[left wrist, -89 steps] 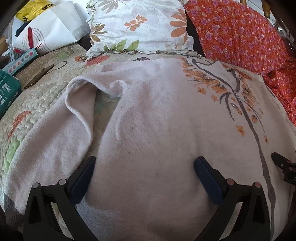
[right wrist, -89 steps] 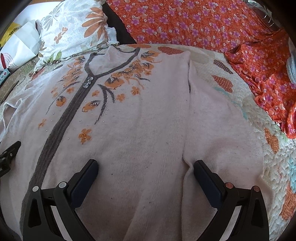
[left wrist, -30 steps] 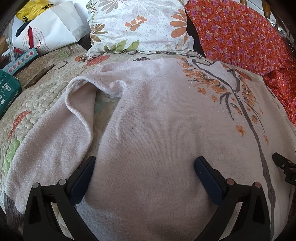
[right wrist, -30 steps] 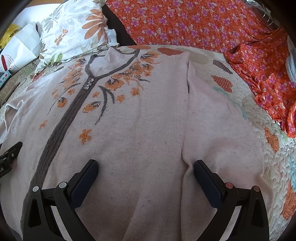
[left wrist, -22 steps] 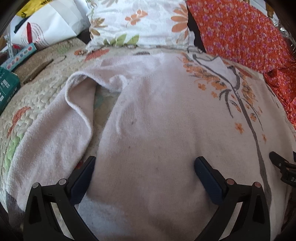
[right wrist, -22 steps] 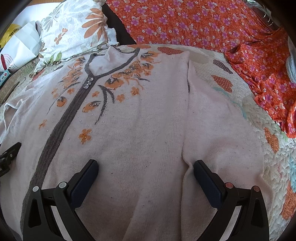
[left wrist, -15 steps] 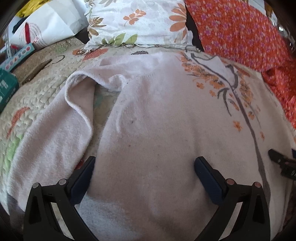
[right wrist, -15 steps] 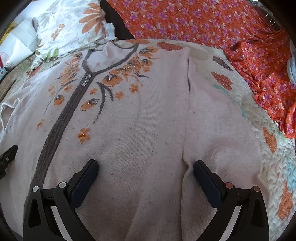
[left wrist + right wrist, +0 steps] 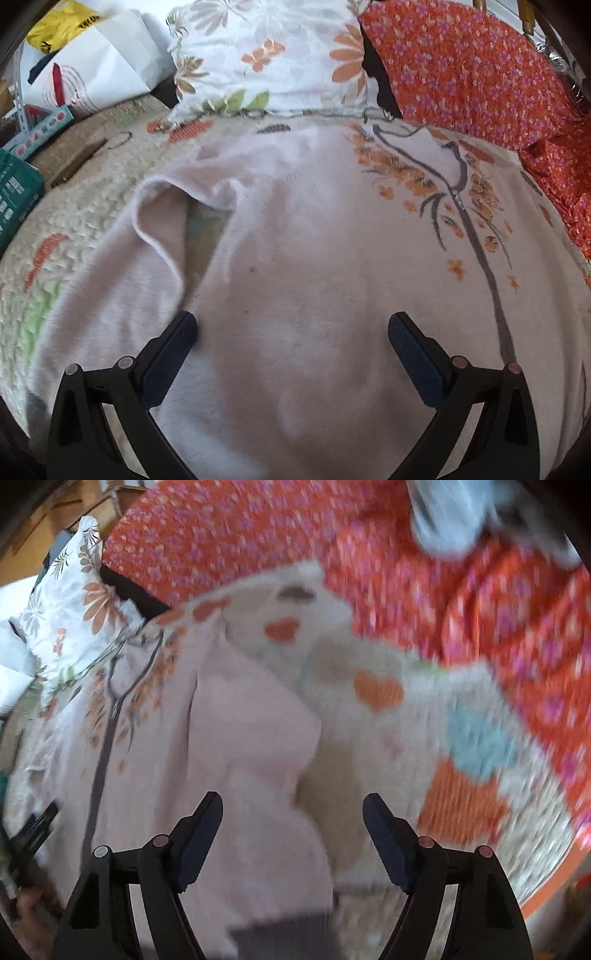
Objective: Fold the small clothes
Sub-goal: 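Grasp the grey ribbed cuff of the cardigan sleeve with the right gripper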
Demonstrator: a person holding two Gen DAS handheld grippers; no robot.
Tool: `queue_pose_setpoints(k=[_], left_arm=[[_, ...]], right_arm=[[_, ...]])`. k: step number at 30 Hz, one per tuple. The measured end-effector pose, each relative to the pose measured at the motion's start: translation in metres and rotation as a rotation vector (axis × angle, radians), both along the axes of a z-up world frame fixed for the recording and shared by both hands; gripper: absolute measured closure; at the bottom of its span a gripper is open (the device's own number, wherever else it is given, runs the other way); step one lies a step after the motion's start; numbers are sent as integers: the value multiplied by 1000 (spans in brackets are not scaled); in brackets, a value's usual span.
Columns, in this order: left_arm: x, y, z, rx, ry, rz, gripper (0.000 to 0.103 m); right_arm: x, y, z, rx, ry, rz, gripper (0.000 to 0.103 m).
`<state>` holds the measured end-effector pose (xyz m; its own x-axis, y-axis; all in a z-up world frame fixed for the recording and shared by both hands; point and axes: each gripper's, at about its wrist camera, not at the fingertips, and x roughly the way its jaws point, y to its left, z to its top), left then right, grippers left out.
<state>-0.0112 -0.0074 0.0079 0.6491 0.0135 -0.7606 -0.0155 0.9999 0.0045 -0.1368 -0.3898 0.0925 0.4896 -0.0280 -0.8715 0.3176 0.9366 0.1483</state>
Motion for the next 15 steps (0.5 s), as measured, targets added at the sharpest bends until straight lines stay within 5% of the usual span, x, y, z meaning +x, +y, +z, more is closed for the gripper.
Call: queue_pose_setpoints(k=[4, 9, 10, 11, 14, 15], left_arm=[[8, -4, -9, 9, 34, -6, 0], [10, -4, -11, 5, 36, -4, 0], [9, -3, -11, 1, 31, -2, 0], [9, -3, -11, 0, 30, -4, 0], [12, -4, -11, 13, 39, -14, 0], [13, -5, -11, 23, 38, -20, 0]], right_arm=[[-17, 43, -9, -11, 22, 162, 21], [-13, 84, -34, -163, 81, 288, 29], [-11, 89, -44, -229, 112, 296, 42], [-12, 91, -50, -259, 132, 300, 69], [-18, 80, -44, -202, 111, 279, 99], [-17, 72, -33, -180, 88, 251, 99]])
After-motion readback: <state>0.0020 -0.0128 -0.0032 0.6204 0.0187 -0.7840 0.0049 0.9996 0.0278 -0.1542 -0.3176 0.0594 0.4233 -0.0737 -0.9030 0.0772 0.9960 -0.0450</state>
